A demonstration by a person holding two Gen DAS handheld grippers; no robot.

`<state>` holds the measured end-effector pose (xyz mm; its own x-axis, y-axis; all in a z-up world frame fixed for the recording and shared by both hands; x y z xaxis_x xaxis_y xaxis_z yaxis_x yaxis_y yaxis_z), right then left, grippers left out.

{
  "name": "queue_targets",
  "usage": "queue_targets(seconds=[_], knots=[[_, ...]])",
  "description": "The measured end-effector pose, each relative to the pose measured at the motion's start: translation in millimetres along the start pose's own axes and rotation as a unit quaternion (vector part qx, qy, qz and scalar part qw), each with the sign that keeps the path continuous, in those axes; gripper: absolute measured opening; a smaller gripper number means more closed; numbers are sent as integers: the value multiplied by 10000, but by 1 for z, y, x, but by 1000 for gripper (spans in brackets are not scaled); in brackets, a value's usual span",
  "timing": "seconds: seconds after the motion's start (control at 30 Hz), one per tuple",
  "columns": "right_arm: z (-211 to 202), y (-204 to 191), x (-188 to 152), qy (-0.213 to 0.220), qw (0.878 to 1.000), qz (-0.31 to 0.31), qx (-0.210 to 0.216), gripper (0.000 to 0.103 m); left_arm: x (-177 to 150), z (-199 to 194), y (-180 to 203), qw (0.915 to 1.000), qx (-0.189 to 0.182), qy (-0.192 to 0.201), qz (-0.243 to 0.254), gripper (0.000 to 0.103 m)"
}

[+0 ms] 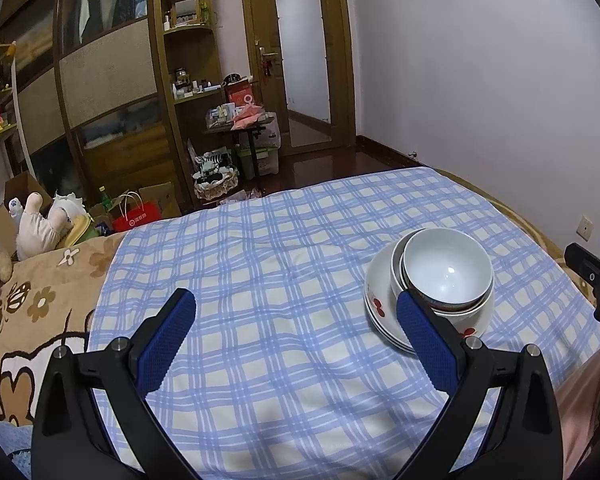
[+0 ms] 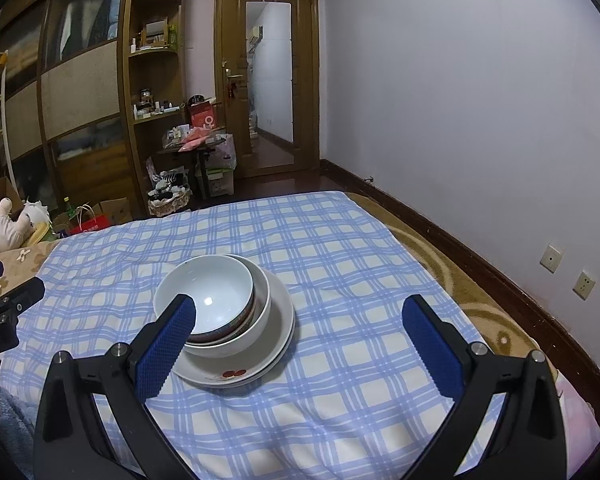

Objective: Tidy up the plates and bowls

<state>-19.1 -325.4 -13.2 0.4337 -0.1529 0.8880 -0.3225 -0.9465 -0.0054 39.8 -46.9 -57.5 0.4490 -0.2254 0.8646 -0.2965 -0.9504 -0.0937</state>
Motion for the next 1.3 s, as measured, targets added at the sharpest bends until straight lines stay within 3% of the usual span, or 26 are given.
queue_targets(seconds=[1.3], knots=[[0, 5, 4, 24, 10000, -35, -11, 103, 1, -2, 1, 9999, 115, -4, 53, 99]])
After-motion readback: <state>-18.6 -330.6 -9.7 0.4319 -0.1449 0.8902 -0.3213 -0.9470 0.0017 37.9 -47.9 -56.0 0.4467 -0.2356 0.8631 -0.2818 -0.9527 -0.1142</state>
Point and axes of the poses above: each gripper's, at about its wrist camera, not at the fingertips, and z roughly the way its jaws point, y to its right, x to its top, the point moved 5 cm from there along z, roughly the way its jaws point, and after that the axes turned 4 degrees about y, right-handed, at the moved point
